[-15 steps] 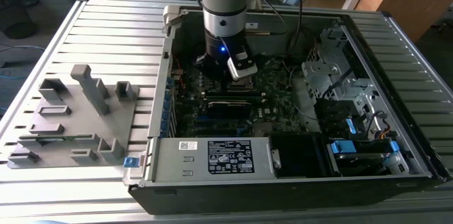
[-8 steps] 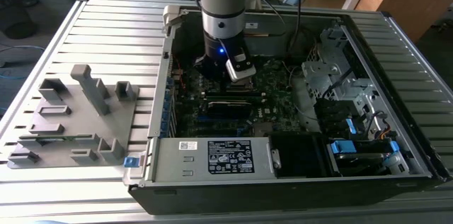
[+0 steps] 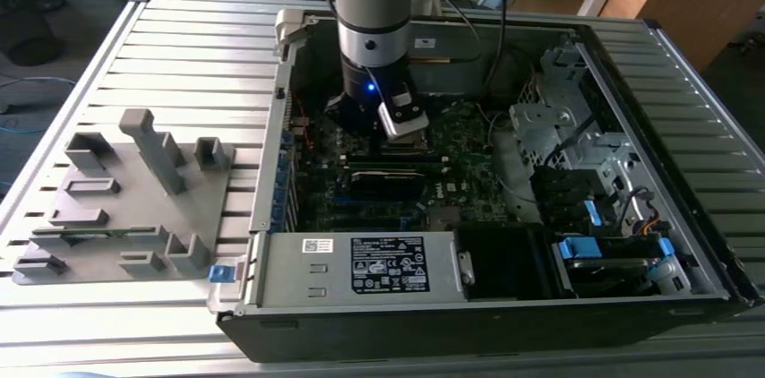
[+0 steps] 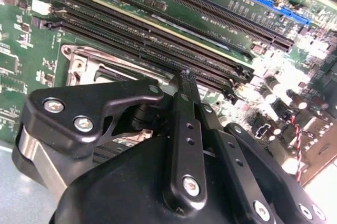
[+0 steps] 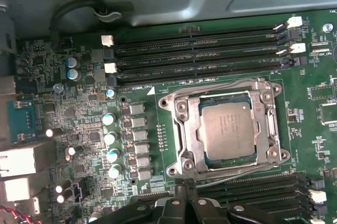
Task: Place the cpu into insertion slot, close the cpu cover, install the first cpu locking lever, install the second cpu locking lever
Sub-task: 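Install the second cpu locking lever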
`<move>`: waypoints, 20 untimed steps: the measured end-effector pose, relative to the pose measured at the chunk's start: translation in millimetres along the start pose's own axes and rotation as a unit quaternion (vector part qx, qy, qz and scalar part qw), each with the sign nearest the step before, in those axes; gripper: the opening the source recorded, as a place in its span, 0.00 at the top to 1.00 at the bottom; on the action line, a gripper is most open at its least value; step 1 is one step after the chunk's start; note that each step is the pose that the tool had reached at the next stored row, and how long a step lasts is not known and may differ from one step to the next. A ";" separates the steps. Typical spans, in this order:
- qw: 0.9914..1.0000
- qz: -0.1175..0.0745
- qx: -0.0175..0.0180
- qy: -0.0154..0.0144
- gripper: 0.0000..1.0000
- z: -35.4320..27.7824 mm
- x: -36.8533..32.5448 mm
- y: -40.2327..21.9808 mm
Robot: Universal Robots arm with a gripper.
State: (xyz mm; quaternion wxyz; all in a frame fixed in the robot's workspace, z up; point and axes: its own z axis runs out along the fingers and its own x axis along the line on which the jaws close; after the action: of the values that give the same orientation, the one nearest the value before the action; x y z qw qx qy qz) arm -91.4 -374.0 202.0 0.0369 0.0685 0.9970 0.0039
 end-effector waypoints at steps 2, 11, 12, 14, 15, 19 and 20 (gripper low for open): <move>1.000 0.000 -0.001 0.000 0.89 0.8 1.1 -0.2; 1.000 0.001 -0.010 0.002 0.89 2.7 3.9 -0.6; 1.000 0.001 -0.011 0.002 0.89 2.7 3.9 -0.6; 1.000 0.001 -0.011 0.002 0.89 2.8 3.9 -0.6; 1.000 0.001 -0.011 0.002 0.89 2.8 3.9 -0.6; 1.000 0.001 -0.011 0.002 0.89 1.0 3.8 -0.6; 1.000 0.001 -0.011 0.002 0.89 0.3 3.7 -0.6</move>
State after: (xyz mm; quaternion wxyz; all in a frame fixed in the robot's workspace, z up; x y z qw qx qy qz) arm -95.2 -374.1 201.4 0.0360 0.0689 0.9969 0.0154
